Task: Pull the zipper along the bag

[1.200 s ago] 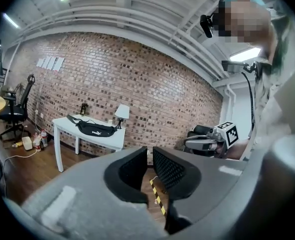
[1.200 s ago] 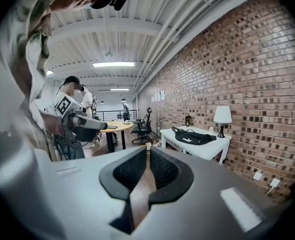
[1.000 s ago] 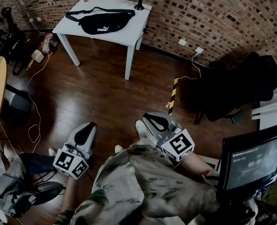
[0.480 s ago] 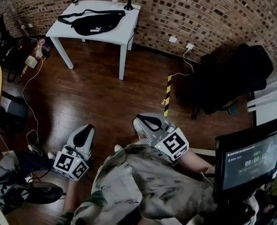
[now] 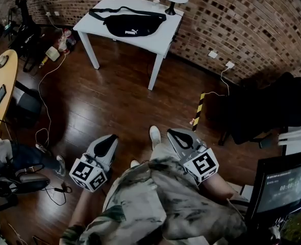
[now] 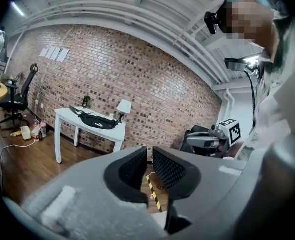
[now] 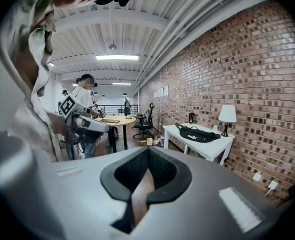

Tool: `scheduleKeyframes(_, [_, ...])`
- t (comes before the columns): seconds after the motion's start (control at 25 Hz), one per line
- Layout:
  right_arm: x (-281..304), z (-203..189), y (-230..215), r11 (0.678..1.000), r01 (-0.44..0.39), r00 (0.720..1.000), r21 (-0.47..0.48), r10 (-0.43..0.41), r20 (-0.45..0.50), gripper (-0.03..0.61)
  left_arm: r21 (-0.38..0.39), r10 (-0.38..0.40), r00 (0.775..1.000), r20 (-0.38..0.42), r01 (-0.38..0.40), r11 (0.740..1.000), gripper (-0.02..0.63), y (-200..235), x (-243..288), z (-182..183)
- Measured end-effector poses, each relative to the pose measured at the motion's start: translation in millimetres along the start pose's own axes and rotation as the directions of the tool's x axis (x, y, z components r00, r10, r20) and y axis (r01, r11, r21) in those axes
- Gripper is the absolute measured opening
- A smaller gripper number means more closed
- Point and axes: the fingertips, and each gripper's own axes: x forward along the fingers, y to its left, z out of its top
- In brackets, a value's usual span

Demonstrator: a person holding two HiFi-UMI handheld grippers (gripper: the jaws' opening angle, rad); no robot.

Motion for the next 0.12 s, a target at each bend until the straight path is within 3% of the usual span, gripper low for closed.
scheduleKeyframes(0.12, [18.7,-1.4,-29.1,1.000,-0.007,1.000,0.016,0.007,-0.014,0.008,0.006,-0.001,1.000,-0.024,0.001,1.000,0.038,15.6,33.8,2.3])
